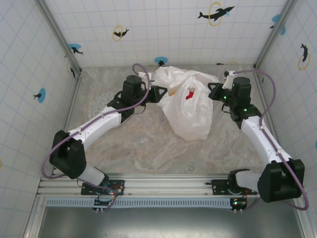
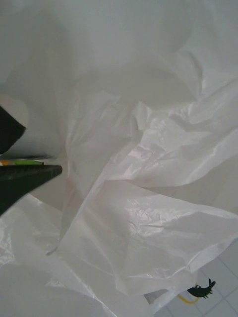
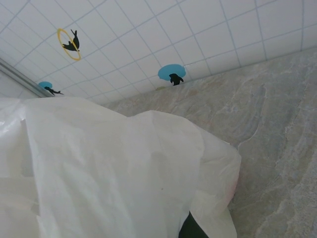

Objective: Place the fruits into the plastic bag

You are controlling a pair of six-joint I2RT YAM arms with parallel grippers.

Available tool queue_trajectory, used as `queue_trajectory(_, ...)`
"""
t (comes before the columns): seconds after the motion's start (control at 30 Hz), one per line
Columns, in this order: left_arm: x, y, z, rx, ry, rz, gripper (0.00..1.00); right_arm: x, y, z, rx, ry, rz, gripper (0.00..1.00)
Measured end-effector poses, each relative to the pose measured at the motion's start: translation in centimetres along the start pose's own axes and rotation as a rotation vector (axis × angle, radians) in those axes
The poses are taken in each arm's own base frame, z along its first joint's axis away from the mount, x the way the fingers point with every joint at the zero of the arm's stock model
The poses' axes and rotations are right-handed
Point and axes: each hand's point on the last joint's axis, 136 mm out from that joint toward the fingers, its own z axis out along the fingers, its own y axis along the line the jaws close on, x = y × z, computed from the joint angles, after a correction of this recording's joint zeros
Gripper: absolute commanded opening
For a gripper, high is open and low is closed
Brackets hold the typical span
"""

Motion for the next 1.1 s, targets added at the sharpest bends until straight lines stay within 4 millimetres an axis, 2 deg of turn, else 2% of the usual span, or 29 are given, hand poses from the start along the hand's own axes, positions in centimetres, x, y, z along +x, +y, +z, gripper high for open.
queue_trajectory(0.03,0.0,0.2,0.0,-0.008,-0.002,0.002,0.36,0.3,-0.1,0.1,0.001,0.007,0.003,0.08)
queue_trajectory(0.1,-0.1,0.9,-0.2,-0.024,-0.005,0.002,0.49,0.8,-0.3,0.1,0.003,0.019,0.009,0.19)
queue_trajectory(0.2,0.2,2.2,-0.8,-0.064,-0.008,0.005,0.63,1.0,-0.4,0.2,0.005,0.022,0.008,0.37)
queue_trajectory(0.27,0.2,2.7,-1.4,-0.083,-0.013,0.005,0.71,1.0,-0.5,0.1,0.006,0.023,0.006,0.55)
queue_trajectory(0.33,0.2,2.9,-2.2,-0.099,-0.023,0.016,0.78,1.0,-0.4,-0.1,0.006,0.022,-0.001,0.64)
queue_trajectory(0.47,-0.5,2.2,-4.1,-0.111,-0.072,0.058,0.88,0.2,0.0,-1.0,0.001,-0.006,-0.015,0.75)
queue_trajectory(0.6,-1.5,1.6,-6.7,-0.139,-0.149,0.102,0.94,-1.1,0.5,-2.0,-0.007,-0.045,-0.034,0.8)
queue_trajectory(0.7,-1.8,2.0,-8.8,-0.194,-0.214,0.121,0.97,-2.2,0.9,-3.0,-0.009,-0.083,-0.052,0.84)
queue_trajectory(0.83,-1.6,4.5,-11.7,-0.341,-0.32,0.131,0.98,-3.8,0.7,-4.6,0.021,-0.145,-0.078,0.89)
queue_trajectory(1.1,1.3,13.4,-17.9,-0.799,-0.492,0.117,0.97,-6.5,-2.1,-8.0,0.18,-0.277,-0.131,1.0)
